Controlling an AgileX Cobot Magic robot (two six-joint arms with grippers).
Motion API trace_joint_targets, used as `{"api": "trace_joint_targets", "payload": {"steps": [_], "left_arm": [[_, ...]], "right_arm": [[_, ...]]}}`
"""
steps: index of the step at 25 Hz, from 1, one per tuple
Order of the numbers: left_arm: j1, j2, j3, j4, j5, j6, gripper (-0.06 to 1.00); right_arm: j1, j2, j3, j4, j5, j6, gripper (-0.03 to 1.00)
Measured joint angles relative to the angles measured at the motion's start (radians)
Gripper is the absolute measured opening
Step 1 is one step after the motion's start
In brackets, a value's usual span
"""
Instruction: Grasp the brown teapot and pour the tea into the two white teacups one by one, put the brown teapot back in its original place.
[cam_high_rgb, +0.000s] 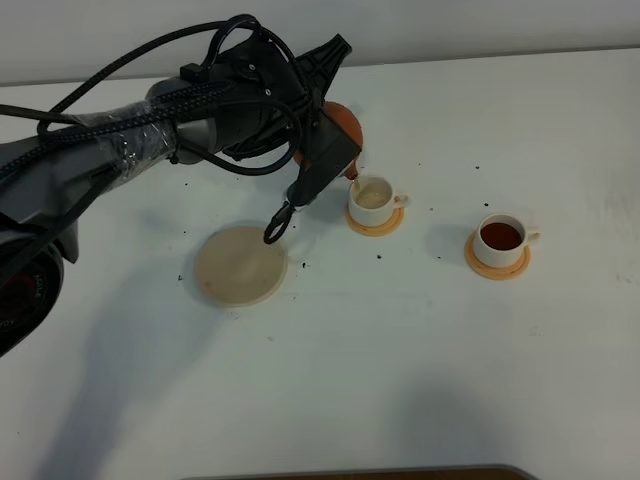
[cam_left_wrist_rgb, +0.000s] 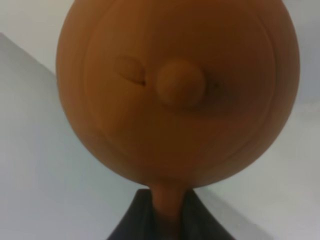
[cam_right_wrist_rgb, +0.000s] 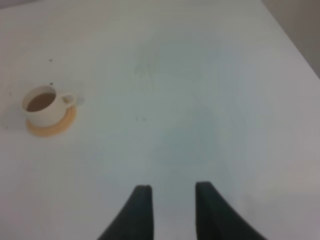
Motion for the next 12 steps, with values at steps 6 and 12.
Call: {"api": "trace_joint_targets", "payload": {"steps": [6, 12], "left_arm": [[-0.015, 0.0, 0.0, 0.043, -0.015, -0.001, 0.14], [-0.022, 0.0, 0.0, 0.049, -0.032, -0.001, 0.14]], "right_arm": [[0.0, 0.0, 0.0, 0.0, 0.0, 0.0, 0.24], [0.0, 0.0, 0.0, 0.0, 0.0, 0.0, 0.24]]}}
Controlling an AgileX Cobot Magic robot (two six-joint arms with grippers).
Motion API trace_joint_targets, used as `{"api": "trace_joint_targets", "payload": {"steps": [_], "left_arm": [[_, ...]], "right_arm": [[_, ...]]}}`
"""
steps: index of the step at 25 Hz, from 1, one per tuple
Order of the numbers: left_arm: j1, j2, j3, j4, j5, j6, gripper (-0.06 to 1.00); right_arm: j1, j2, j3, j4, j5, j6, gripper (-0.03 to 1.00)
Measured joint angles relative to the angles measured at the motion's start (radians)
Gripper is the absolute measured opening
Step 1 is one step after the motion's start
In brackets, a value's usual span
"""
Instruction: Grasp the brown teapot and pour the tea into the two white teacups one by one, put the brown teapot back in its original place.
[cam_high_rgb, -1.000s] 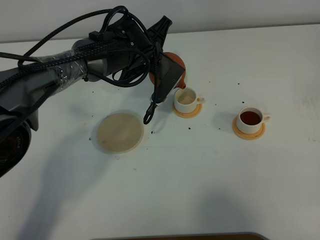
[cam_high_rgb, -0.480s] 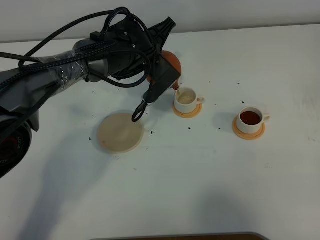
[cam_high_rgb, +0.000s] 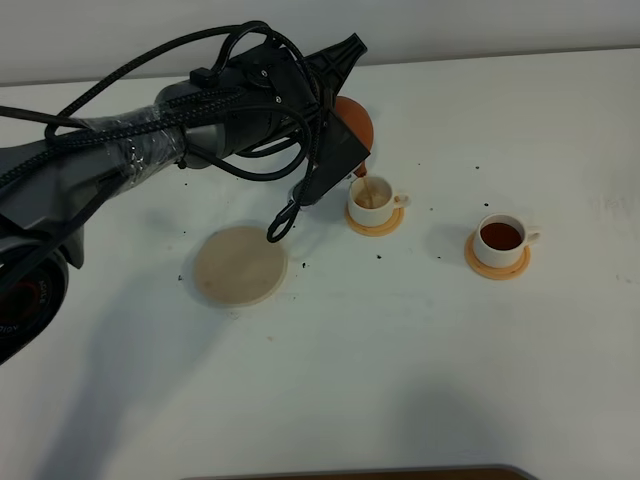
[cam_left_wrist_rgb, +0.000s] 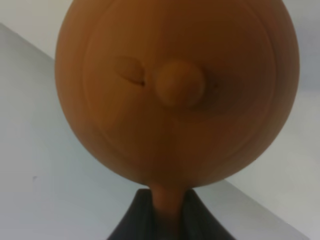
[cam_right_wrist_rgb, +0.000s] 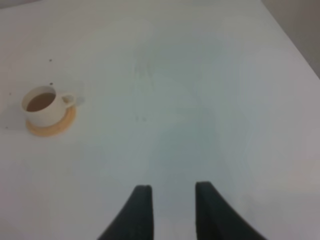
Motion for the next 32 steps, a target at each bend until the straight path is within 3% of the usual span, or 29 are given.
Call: {"api": "trace_joint_targets", "payload": {"steps": [11, 32], "left_arm": [[0.0, 0.0, 0.0, 0.02, -0.04, 0.004, 0.14], [0.0, 0.0, 0.0, 0.047, -0.112, 0.103, 0.14]], "right_arm": [[0.0, 0.0, 0.0, 0.0, 0.0, 0.0, 0.24], [0.0, 0.0, 0.0, 0.0, 0.0, 0.0, 0.24]]}}
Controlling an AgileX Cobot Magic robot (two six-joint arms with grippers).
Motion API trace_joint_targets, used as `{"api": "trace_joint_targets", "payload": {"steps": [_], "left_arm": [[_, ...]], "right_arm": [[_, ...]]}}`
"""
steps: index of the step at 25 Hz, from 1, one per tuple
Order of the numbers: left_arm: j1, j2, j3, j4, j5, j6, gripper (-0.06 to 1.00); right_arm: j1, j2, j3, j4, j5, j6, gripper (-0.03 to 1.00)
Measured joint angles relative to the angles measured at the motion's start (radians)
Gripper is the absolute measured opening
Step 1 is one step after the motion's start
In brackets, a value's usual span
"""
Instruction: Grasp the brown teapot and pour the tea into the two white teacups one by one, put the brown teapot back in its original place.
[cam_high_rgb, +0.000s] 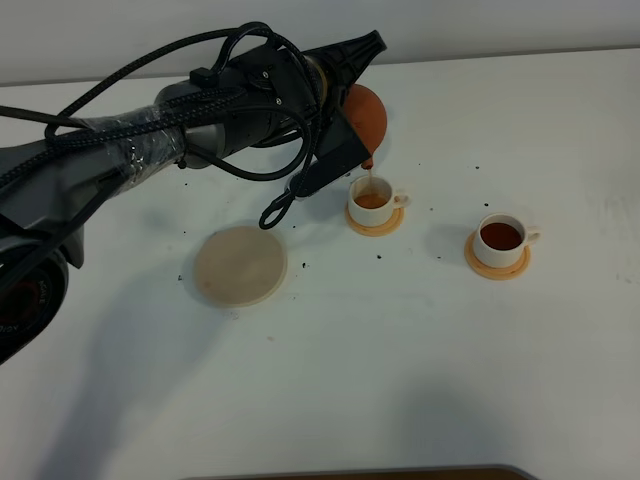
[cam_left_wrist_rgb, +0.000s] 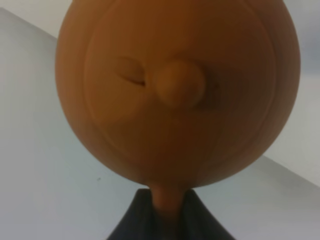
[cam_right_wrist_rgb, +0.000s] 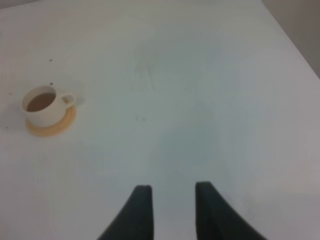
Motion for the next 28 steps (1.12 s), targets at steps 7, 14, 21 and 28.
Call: {"api": "trace_joint_targets", "payload": {"steps": [7, 14, 21, 28], "left_arm": [[0.0, 0.0, 0.0, 0.009, -0.008, 0.003, 0.14], [-0.006, 0.0, 0.0, 0.046, -0.029, 0.005, 0.14], [-0.008, 0.0, 0.0, 0.052, -0.037, 0.013, 0.14], [-0.008, 0.0, 0.0, 0.053, -0.048, 0.078, 0.14]], "right_arm": [[0.0, 0.0, 0.0, 0.0, 0.0, 0.0, 0.24], [0.0, 0.0, 0.0, 0.0, 0.0, 0.0, 0.24], [0.0, 0.0, 0.0, 0.0, 0.0, 0.0, 0.24], [0.0, 0.0, 0.0, 0.0, 0.0, 0.0, 0.24]]}}
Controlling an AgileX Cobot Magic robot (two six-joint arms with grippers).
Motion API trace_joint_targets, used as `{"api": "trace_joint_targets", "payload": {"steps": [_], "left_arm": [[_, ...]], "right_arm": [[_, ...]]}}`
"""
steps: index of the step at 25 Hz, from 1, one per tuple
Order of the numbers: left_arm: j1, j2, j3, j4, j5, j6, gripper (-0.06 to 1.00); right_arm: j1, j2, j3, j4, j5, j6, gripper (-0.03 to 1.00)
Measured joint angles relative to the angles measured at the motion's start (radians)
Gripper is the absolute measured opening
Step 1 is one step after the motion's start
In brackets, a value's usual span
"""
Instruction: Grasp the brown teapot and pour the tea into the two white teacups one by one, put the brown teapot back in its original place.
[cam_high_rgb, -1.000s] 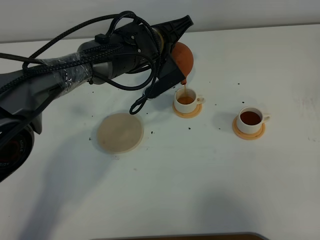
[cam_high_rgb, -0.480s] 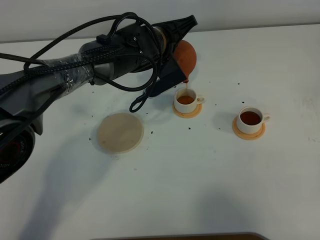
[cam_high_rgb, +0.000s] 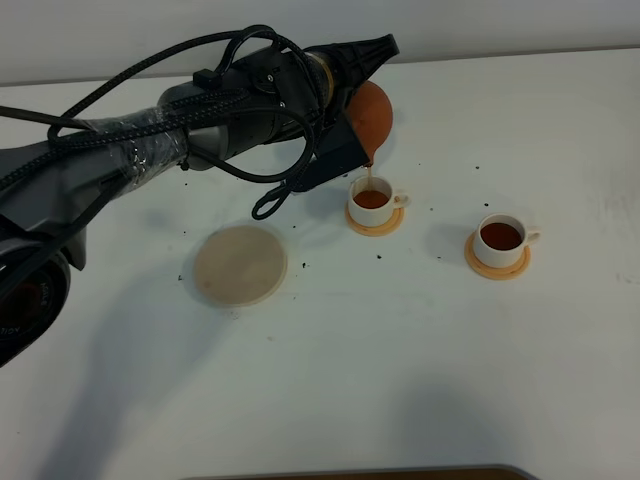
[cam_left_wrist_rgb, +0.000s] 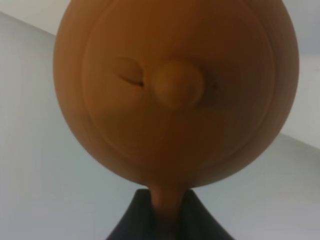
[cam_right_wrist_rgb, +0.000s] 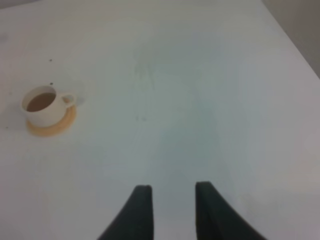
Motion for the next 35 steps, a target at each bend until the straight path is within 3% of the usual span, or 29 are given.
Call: {"api": "trace_joint_targets", "payload": {"steps": [20, 35], "left_arm": [[0.0, 0.0, 0.0, 0.0, -0.08, 0.095, 0.14], [0.0, 0.0, 0.0, 0.001, -0.09, 0.103, 0.14]], "right_arm": [[0.0, 0.0, 0.0, 0.0, 0.0, 0.0, 0.24], [0.0, 0.0, 0.0, 0.0, 0.0, 0.0, 0.24]]}}
